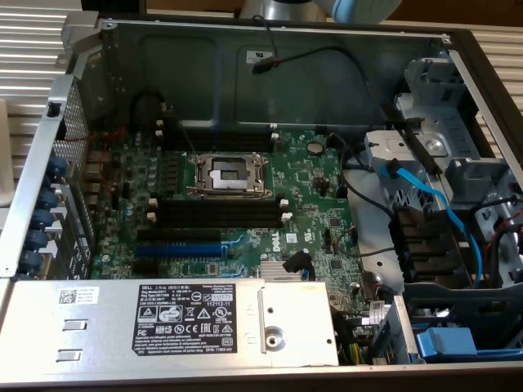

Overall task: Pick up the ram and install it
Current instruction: 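Pick up the ram and move it above insertion slot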

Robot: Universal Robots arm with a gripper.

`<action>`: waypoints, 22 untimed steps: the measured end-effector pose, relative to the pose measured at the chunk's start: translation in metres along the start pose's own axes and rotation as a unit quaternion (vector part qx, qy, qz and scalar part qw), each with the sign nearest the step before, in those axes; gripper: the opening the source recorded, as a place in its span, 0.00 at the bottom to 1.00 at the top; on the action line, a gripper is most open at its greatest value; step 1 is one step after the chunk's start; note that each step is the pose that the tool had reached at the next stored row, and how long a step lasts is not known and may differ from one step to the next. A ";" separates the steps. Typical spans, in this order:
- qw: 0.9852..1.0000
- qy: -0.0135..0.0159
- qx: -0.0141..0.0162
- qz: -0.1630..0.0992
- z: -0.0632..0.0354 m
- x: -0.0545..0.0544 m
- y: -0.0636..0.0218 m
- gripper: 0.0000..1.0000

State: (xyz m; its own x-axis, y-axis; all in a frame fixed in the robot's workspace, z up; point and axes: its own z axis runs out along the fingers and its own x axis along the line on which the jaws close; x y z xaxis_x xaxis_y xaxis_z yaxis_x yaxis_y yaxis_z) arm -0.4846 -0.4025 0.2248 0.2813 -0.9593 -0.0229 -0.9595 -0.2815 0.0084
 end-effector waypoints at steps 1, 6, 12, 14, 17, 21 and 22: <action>1.000 0.000 0.000 0.000 -0.0009 -0.001 -0.0002 0.12; 1.000 0.000 0.000 0.000 -0.0038 -0.004 -0.0011 0.12; 1.000 0.000 0.000 0.002 -0.0153 -0.006 -0.0006 0.12; 1.000 0.000 0.000 0.005 -0.0219 -0.006 -0.0003 0.12; 1.000 0.000 0.000 0.008 -0.0316 -0.006 0.0002 0.12; 1.000 0.000 0.000 0.014 -0.0439 -0.006 0.0008 0.12; 1.000 0.000 0.000 0.015 -0.0469 -0.007 0.0010 0.12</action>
State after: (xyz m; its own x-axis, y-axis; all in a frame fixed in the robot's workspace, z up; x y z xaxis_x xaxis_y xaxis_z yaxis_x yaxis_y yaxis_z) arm -0.4868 -0.3974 0.2719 0.2517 -0.9676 -0.0226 -0.9677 -0.2519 0.0085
